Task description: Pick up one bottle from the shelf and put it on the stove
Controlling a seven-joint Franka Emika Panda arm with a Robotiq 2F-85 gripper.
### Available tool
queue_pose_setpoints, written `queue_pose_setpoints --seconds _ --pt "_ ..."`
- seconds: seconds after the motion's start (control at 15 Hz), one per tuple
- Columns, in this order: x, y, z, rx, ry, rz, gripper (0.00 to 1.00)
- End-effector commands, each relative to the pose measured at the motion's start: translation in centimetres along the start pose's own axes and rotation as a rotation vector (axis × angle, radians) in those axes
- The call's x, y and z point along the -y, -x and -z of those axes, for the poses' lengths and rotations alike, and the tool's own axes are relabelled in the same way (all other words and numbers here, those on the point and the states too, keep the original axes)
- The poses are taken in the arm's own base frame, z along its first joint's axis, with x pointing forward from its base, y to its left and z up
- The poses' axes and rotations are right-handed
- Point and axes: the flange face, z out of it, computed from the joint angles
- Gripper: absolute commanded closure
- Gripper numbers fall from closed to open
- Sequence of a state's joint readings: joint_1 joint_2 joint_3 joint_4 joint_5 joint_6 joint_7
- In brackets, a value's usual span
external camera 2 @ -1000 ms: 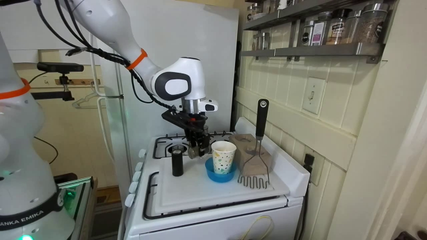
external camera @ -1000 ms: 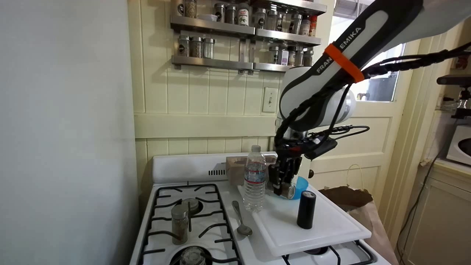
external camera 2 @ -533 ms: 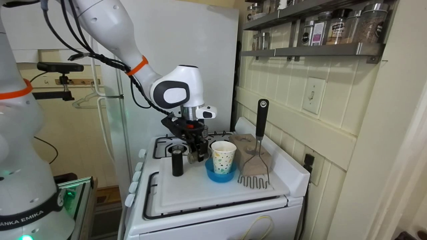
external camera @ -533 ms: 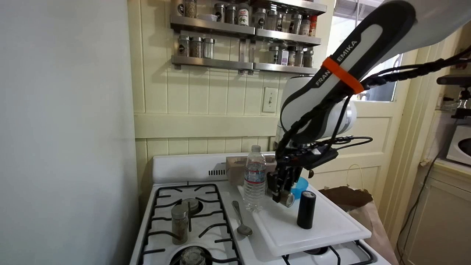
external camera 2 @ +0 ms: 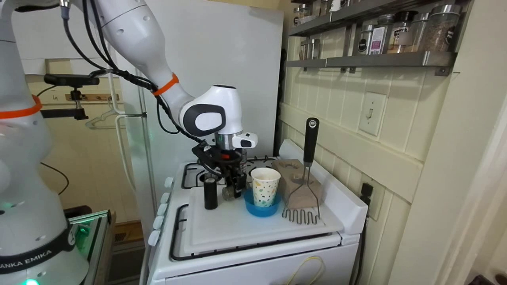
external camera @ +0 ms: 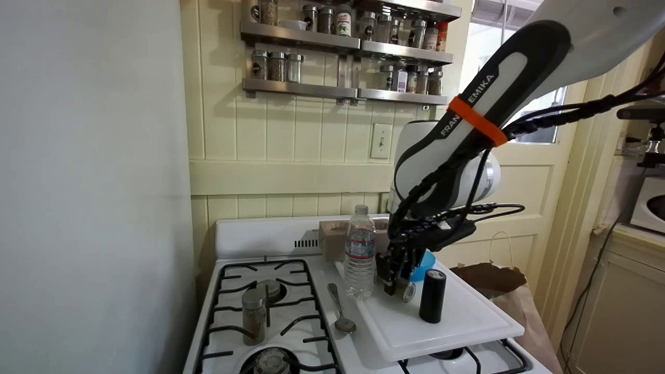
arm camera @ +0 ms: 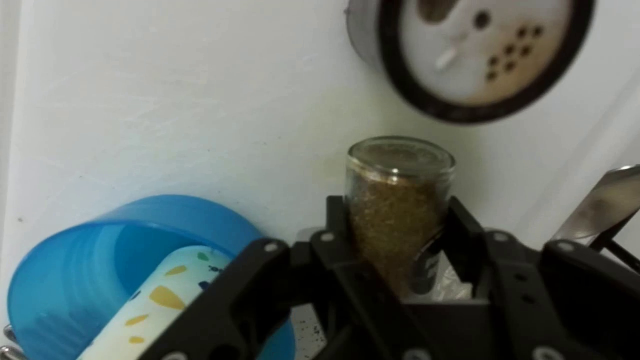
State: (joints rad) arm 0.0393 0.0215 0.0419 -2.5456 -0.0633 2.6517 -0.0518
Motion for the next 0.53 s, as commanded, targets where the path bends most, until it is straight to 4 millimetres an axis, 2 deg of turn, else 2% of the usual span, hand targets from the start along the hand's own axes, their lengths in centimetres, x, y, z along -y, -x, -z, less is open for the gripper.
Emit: queue_pose_setpoints --seconds 0.0,0.07,0.13,0.33,0.4,0.47 --pt "0.0 0.6 -0.4 0.004 0.001 -0.025 0.75" --pt "0.0 0.7 -0.3 0.004 -0.001 -0.030 0.25" --pt "0.0 0.7 -0.3 0.003 -0.003 -0.033 0.24" --pt "0.2 0.9 0.2 0.003 -0.007 -0.036 0.04" --pt "0.3 0.9 0.5 0.002 -0.003 -0.034 0.00" --pt "0.3 1.0 0.8 0.002 0.001 -0.034 0.00"
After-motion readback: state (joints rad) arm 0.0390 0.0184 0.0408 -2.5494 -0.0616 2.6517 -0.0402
